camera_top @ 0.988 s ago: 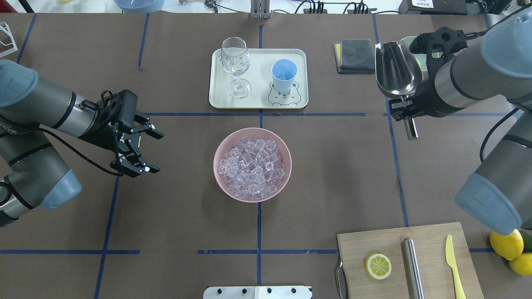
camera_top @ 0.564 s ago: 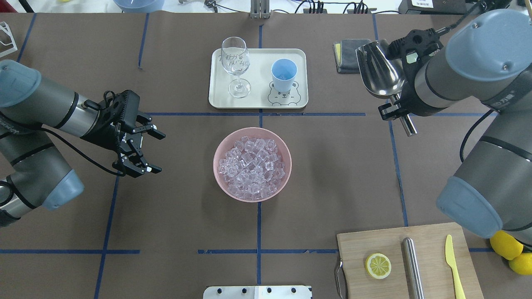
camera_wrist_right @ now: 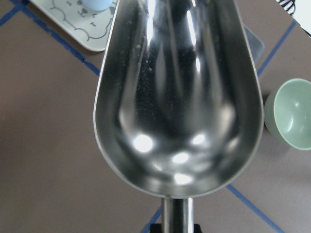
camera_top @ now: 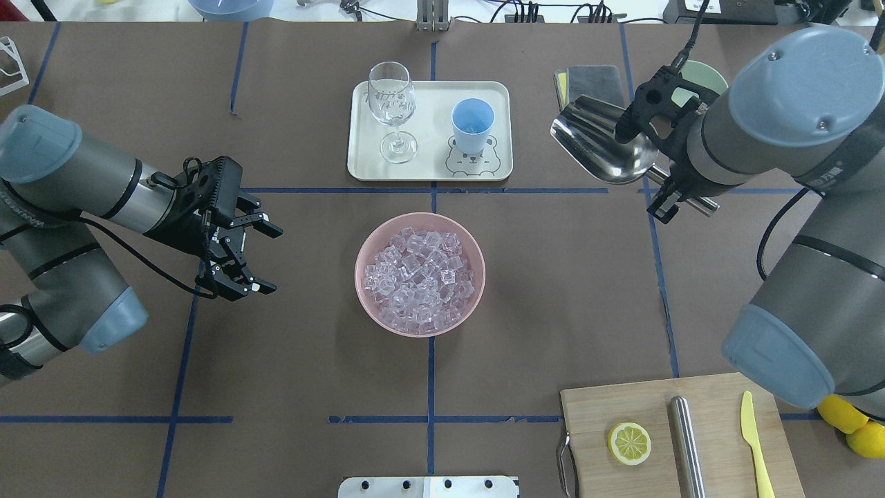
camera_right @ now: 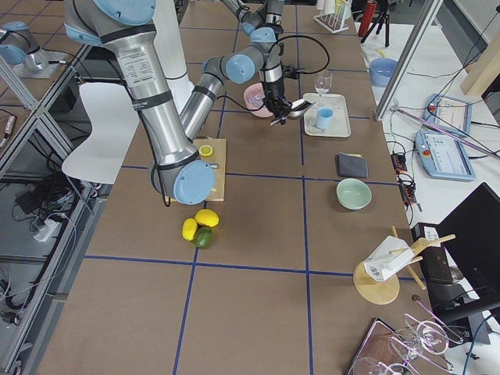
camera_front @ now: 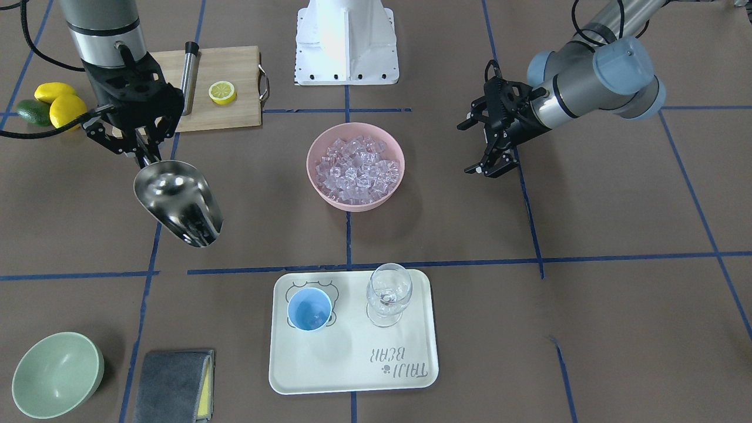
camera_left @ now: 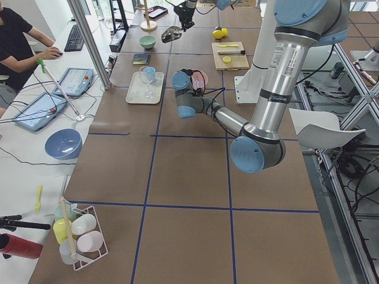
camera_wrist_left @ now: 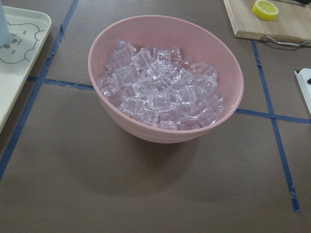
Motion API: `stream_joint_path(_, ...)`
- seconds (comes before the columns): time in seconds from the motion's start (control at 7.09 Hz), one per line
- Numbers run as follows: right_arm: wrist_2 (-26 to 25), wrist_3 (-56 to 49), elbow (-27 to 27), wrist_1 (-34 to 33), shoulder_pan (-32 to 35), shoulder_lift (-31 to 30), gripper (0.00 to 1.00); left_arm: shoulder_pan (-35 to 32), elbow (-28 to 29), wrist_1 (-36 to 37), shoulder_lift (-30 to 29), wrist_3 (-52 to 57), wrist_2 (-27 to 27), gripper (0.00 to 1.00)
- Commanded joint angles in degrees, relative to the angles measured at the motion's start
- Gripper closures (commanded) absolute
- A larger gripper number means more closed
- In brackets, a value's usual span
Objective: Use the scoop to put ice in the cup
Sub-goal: 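Lift the scoop with the right gripper while the left gripper moves beside the pink bowl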
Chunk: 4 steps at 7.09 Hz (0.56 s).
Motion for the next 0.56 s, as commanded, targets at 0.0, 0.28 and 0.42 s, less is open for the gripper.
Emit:
stream_joint_path(0.0,-0.07,-12.35,0.50,-15.93,-0.81,6.78,1.00,2.12,1.50,-0.09,-2.20,-0.06,3.01,0.00)
stream_joint_path(0.28,0.01,-16.01,0.68,-20.93,-1.69,8.49,1.00,5.12,3.43,-0.26,-3.97,0.20,6.60,0.00)
stream_joint_path(0.42,0.02,-18.12,0.68,-21.11,-2.47,8.49,1.00,6.43,3.88,-0.35,-4.58,0.21,9.41,0.00)
